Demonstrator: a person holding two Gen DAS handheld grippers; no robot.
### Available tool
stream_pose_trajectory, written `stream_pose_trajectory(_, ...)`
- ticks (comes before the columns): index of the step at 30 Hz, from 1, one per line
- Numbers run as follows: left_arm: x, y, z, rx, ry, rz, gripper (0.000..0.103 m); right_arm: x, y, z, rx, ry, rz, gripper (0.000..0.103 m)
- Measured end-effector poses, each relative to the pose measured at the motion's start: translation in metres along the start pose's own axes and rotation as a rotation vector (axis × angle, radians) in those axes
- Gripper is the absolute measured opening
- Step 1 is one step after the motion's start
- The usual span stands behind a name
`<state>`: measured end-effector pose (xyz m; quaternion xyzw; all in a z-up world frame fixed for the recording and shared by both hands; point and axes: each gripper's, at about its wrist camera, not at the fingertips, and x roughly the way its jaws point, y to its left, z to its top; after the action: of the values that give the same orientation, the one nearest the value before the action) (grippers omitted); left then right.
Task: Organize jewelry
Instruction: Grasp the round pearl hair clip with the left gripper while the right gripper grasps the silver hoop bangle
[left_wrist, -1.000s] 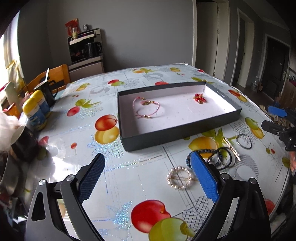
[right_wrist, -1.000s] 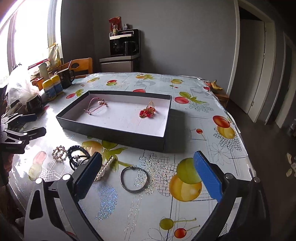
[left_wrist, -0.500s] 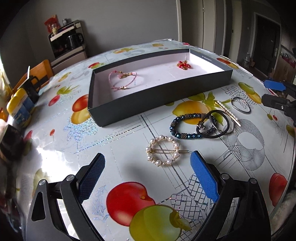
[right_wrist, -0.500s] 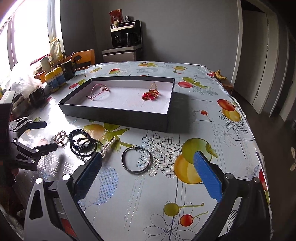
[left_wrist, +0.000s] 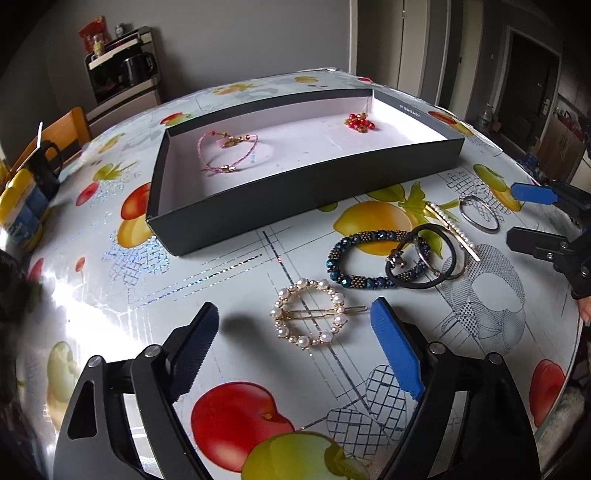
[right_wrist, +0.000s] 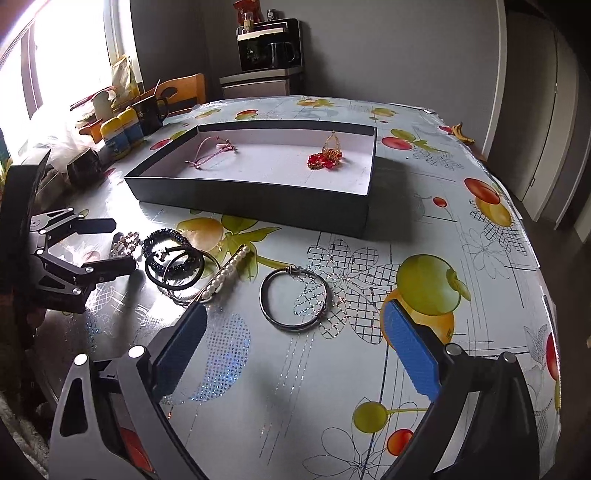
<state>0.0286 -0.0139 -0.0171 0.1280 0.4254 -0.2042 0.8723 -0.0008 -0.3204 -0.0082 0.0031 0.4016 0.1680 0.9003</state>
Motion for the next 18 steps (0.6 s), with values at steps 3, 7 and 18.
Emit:
stream_pose_trajectory(3, 0.000, 0.000, 0.000, -0.005, -0.002, -0.025, 0.075, 0.009, -0.001, 0.003, 0.007, 0.025, 0.003, 0.082)
stream_pose_trajectory(7, -0.001, 0.000, 0.000, -0.001, -0.006, -0.027, 0.070, 0.017, 0.002, 0.008, -0.010, 0.054, 0.009, 0.068)
stream_pose_trajectory(18, -0.006, -0.004, -0.003, 0.041, -0.018, -0.042, 0.055, 0.029, 0.008, 0.016, -0.082, 0.084, -0.018, 0.045)
